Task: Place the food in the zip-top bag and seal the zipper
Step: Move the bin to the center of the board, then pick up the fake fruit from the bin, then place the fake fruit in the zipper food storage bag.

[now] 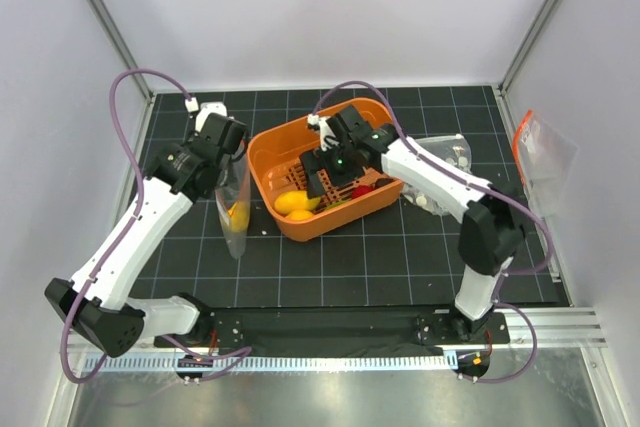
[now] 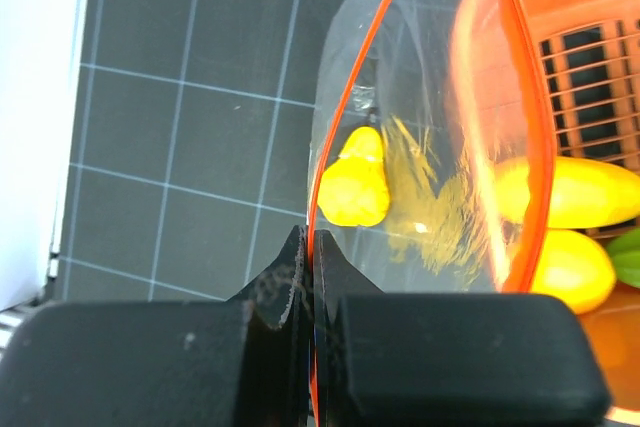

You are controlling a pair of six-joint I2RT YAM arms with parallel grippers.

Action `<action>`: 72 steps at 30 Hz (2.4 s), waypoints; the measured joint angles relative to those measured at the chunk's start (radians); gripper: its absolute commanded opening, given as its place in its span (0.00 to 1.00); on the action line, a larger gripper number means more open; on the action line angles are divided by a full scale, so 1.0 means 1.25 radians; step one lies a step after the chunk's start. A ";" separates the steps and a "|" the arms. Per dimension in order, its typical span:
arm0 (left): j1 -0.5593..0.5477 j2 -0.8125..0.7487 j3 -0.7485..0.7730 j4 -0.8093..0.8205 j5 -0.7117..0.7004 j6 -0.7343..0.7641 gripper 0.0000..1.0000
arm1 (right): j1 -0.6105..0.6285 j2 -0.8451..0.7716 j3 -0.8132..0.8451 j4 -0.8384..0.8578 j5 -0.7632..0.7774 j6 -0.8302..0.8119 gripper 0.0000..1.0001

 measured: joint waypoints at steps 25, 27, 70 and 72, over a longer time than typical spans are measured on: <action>0.000 0.013 0.027 0.009 0.060 0.024 0.00 | 0.095 0.273 0.125 0.093 0.011 -0.174 0.99; 0.000 0.013 0.029 0.009 0.064 0.024 0.00 | 0.095 0.286 0.126 0.108 0.024 -0.182 0.95; 0.000 -0.049 -0.053 0.068 0.160 0.020 0.00 | 0.074 0.019 0.282 0.042 -0.112 0.054 0.21; 0.000 -0.054 -0.053 0.069 0.160 0.020 0.00 | 0.088 0.023 0.306 0.016 -0.117 0.072 0.18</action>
